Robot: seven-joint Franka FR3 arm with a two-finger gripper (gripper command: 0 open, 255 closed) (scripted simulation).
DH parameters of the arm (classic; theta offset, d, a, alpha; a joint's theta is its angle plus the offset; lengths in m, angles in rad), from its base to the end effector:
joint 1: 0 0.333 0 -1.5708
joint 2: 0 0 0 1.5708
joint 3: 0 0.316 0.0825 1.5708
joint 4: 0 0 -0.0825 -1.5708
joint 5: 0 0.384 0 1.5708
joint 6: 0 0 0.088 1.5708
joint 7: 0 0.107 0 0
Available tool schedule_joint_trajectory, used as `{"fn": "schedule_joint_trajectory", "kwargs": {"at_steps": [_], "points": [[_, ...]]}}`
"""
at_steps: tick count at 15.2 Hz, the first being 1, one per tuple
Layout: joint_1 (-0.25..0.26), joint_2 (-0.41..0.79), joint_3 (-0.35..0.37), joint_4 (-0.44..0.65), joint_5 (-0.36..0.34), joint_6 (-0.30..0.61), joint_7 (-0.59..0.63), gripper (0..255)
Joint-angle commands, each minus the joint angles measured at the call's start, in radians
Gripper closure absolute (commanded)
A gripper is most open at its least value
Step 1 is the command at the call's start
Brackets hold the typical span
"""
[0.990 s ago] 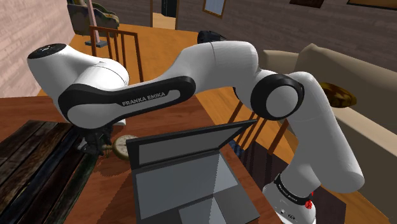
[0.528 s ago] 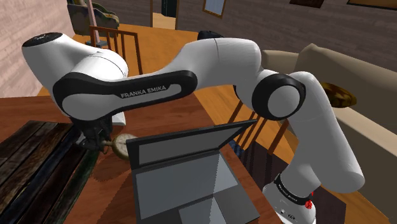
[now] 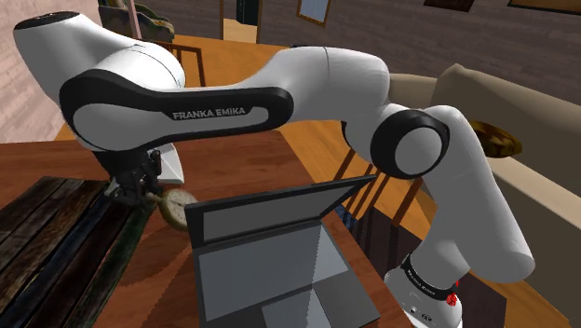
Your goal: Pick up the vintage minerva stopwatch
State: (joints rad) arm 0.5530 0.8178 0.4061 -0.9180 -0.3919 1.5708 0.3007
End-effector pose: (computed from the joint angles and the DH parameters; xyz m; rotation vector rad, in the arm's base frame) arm 0.5481 0.5112 0.4112 2.8700 0.8557 -0.0655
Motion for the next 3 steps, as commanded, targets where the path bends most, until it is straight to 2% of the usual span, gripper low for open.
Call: {"fn": "schedule_joint_trajectory", "kwargs": {"at_steps": [1,3], "points": [[0.009,0.006,-0.001,0.039,0.000,-0.031,-0.007,255],[0.009,0.006,-0.001,0.042,0.000,-0.033,-0.007,255]]}}
